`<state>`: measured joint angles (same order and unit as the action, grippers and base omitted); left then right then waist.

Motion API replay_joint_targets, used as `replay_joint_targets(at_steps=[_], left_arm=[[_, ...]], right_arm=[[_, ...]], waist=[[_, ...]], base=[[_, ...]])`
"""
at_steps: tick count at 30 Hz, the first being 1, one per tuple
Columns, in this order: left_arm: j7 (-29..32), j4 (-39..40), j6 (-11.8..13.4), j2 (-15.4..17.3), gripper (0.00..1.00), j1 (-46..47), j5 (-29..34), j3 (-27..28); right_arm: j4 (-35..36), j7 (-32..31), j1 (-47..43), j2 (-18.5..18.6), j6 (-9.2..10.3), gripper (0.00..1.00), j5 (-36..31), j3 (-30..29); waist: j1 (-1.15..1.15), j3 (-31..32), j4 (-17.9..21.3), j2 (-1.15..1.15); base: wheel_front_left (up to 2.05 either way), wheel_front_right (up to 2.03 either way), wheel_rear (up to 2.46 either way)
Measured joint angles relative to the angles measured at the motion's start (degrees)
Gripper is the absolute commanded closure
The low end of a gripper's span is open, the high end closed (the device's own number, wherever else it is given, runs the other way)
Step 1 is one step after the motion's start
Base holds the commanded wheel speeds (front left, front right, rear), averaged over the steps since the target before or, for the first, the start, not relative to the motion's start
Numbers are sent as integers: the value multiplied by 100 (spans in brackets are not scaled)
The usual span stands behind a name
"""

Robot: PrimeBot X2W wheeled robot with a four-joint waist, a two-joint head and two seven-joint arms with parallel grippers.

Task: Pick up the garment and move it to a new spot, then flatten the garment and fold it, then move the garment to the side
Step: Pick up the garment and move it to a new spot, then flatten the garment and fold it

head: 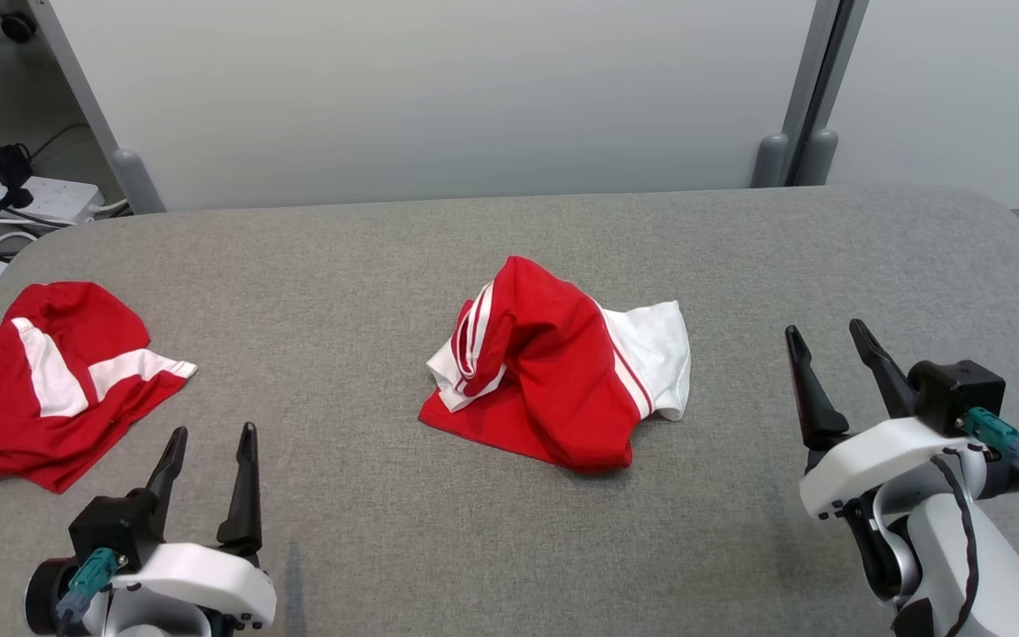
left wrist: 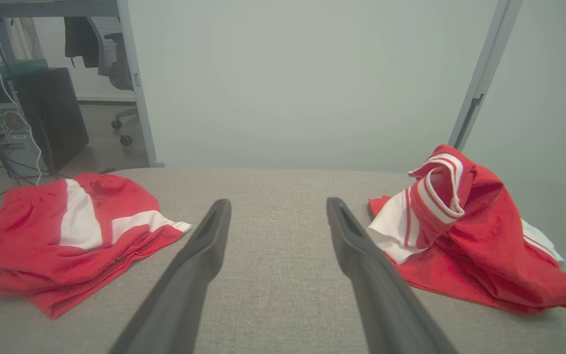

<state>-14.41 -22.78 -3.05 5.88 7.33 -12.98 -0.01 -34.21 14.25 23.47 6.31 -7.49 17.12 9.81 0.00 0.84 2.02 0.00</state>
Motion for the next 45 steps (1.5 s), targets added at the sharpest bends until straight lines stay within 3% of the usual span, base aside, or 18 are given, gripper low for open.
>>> replay_joint_targets(at_steps=[10, 19, 25, 32, 38, 45], left_arm=[[0, 271, -151, -214, 0, -465, 242, 541], [0, 347, -253, -318, 0, -593, 350, 625], [0, 335, -303, -338, 0, -558, 349, 516], [0, 348, -346, -345, 0, -522, 175, 16], [0, 396, -354, -341, 0, -440, -30, -411], [0, 435, -354, -338, 0, -297, -178, -668]], right_arm=[[94, 0, -421, -5, 0, 0, -36, -214], [167, 0, -536, -11, 0, 0, -54, -277], [154, -1, -458, -40, 0, 0, -107, 196], [-89, 0, 180, -114, 0, 0, -100, 1206], [-745, 0, 843, -131, -1, 0, -41, 1873], [-1382, 0, 1166, -186, -1, 0, 3, 1837]], waist=[[0, 142, -60, 0], [0, 86, -88, 0], [0, 10, -235, 0], [0, -91, -708, 0], [0, -283, -1361, 0], [0, -500, -1895, 0]], base=[[0, 0, 0], [0, 0, 0], [0, 0, 0], [0, 0, 0], [0, 0, 0], [0, 0, 0]])
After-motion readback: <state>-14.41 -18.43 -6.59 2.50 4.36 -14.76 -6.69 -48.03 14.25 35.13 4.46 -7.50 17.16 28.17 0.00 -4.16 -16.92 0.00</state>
